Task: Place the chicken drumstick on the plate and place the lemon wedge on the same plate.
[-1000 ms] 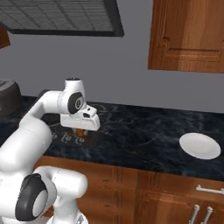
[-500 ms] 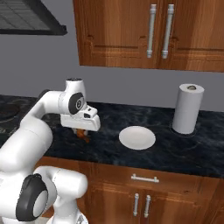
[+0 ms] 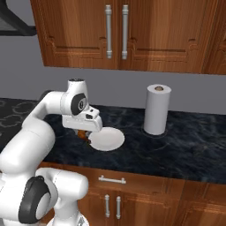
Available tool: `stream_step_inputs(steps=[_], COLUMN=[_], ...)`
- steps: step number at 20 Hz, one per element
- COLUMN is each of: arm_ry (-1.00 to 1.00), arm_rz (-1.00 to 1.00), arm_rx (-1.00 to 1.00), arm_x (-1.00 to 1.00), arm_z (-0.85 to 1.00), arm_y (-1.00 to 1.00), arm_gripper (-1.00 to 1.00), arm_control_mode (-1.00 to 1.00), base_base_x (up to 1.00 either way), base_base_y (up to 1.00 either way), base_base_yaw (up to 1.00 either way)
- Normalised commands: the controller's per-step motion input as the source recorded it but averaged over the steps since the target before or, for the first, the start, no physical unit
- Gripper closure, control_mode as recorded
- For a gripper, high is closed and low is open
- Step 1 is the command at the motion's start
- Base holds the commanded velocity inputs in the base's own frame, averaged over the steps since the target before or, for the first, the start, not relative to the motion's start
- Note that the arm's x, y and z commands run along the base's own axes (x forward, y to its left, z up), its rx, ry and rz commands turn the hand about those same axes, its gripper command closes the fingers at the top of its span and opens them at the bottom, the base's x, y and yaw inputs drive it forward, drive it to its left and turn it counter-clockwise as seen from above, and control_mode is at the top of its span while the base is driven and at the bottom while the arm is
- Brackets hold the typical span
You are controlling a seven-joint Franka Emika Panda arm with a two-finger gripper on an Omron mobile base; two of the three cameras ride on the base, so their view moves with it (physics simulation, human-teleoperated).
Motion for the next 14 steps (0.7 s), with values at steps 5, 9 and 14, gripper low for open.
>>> stream_step_inputs(steps=[5,9,14], arm_ry=[0.0,0.0,0.0], arm_rz=[0.0,0.0,0.0], arm_rx=[0.0,0.0,0.03], arm_x=[0.0,0.0,0.17], arm_z=[0.0,0.0,-0.1], arm_y=[0.0,0.0,-0.03], arm_gripper=[1.0,1.0,1.0], arm_control_mode=[1.0,1.0,-1.0], base_base_x=[0.57,0.48,0.26], base_base_y=[-0.21,-0.03,-0.02], base_base_yaw=[0.0,0.0,0.0])
